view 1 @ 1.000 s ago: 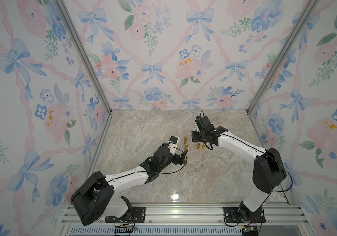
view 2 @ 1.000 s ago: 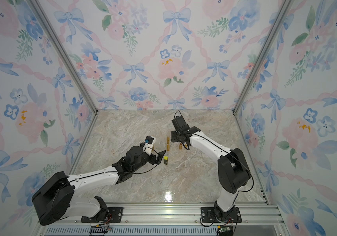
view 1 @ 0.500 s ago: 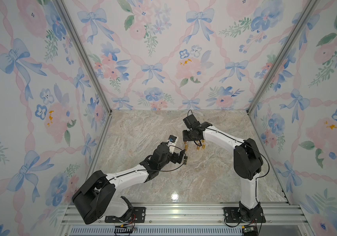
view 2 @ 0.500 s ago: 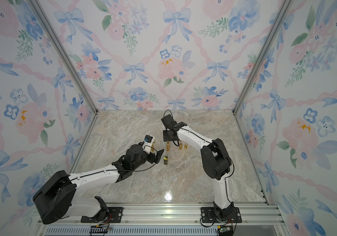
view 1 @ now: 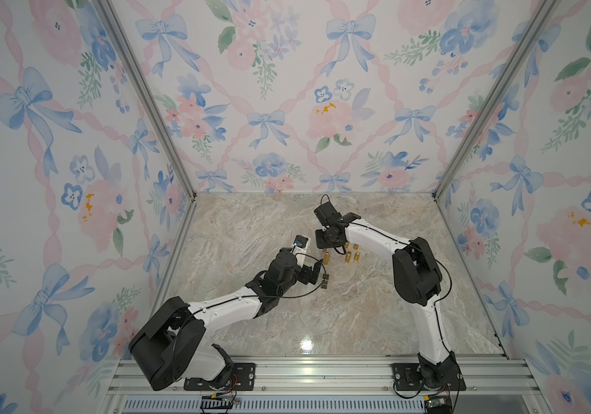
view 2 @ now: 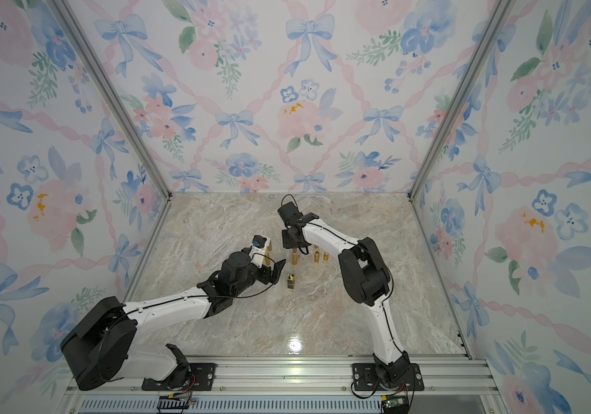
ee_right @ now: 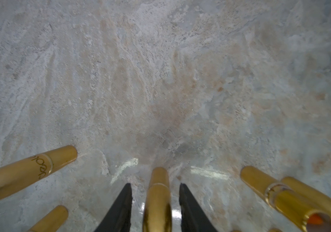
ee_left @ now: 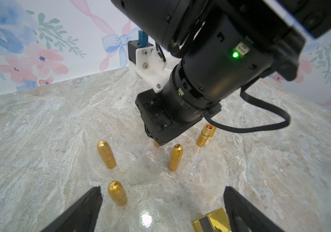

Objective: Open the lipstick cap
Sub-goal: Pick up the lipstick at the center of the board.

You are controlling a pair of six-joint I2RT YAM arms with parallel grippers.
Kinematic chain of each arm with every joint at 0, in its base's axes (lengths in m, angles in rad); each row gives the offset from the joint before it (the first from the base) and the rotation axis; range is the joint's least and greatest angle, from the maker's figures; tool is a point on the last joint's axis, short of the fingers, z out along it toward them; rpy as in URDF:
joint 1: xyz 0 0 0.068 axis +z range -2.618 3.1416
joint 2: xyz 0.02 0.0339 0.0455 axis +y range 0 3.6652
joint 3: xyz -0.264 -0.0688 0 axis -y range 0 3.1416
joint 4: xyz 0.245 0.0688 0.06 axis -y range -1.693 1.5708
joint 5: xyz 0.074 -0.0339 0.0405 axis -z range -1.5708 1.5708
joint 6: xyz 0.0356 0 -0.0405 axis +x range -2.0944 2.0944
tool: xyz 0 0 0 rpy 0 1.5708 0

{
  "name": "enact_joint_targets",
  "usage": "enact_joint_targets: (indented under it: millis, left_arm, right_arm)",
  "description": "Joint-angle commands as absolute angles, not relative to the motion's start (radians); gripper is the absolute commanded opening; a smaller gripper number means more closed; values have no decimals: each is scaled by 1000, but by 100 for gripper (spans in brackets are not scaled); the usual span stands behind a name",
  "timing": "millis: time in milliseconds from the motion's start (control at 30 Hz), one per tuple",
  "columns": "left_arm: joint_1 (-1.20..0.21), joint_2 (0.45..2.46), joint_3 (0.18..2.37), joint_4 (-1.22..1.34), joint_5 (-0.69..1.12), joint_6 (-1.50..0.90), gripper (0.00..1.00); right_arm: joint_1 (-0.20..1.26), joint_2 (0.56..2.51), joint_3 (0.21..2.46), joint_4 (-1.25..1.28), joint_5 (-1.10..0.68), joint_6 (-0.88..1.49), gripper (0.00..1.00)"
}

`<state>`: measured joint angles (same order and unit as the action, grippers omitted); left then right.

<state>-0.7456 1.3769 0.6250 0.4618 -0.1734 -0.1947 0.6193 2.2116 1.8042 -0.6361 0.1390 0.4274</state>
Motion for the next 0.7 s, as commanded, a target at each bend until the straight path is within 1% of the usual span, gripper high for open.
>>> enact_joint_targets:
  millis: [0,200,433,667]
  left_arm:
    - [-739,1383,644,460,-186,-195,98]
    - [-739,1386,646,460,-184,-195,98]
    - [-737,1386,646,460,-185,-195,98]
    - [-736,1386,646,459,-182,-193,98]
  right_arm:
    - [627,2248,1834,-670,132,425,37]
    - [620,2262,1837,-667,137,422,33]
    - [614,2269,1840,-661,135,424,24]
    - [615,2246,1850,-670,133,414,22]
